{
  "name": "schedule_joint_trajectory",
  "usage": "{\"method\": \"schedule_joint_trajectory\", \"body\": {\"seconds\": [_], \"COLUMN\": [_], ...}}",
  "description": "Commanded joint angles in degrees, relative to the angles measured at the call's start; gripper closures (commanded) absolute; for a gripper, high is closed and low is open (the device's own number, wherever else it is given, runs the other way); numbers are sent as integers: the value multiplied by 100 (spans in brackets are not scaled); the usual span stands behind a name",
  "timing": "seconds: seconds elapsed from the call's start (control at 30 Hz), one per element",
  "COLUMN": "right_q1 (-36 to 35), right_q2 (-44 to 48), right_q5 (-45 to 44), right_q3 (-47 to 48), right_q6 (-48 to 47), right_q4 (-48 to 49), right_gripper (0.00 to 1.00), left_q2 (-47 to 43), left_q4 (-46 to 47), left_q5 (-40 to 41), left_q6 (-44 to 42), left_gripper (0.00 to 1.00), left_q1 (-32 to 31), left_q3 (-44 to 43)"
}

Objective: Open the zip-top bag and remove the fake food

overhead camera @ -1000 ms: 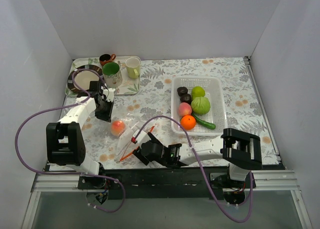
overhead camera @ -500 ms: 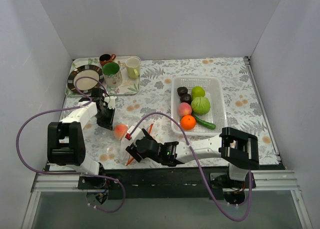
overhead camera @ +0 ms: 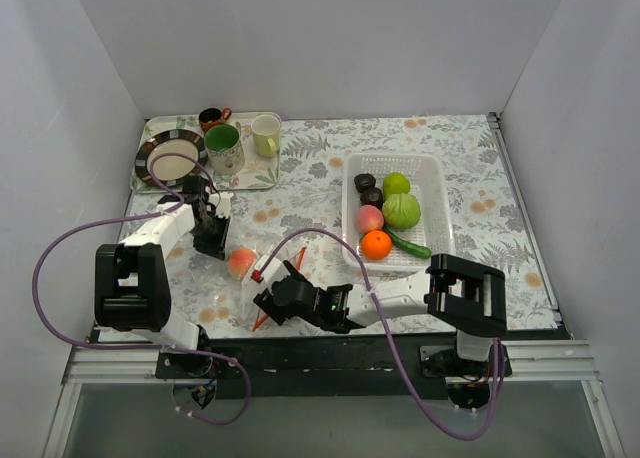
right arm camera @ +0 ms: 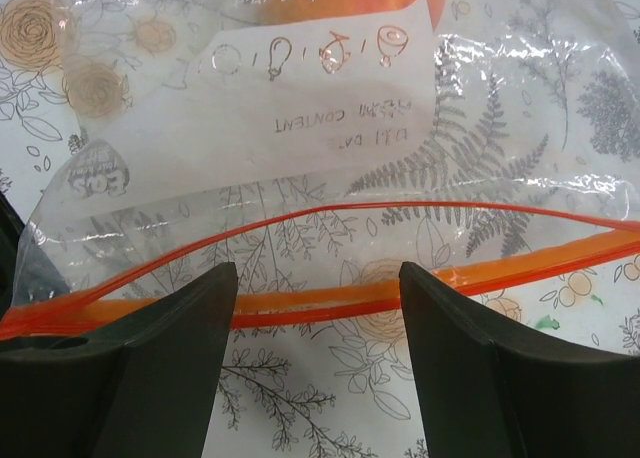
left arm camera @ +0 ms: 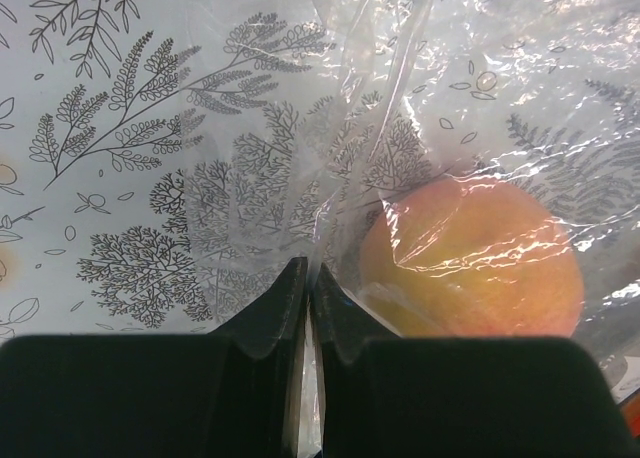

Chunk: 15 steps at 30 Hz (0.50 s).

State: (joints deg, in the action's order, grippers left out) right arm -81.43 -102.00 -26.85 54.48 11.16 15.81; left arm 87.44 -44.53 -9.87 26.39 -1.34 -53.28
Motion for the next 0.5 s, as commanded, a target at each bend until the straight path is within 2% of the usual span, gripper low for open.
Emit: {"method": "schedule_joint_trajectory", "body": {"seconds": [0.0,0.17,0.23,0.33,0.47], "right_q1": [118,259,277,277,277], "right_q2": [-250,-672,-804,-892,-954], "right_q5": [-109,-75,-40,-13,-48], "right_q3": [255,493,607,660,687], "right_q6": [-245,-325,-360,-544,-922], "right_q4": [554,984,1134,1546,2188], "right_gripper": [26,21,15,9,6], "left_q2": [-8,-25,28,80,212], "left_q4": [-2,-143,-205,-301,-468], "left_q5": [-138,-340,-375,-454,-420], "left_q6": [50,68,-2,-64,-213], "left_gripper": [95,95,95,96,97], "left_q1": [-24,-164,-278,-559,-972], "left_q3": [-104,19,28,45,-16]}}
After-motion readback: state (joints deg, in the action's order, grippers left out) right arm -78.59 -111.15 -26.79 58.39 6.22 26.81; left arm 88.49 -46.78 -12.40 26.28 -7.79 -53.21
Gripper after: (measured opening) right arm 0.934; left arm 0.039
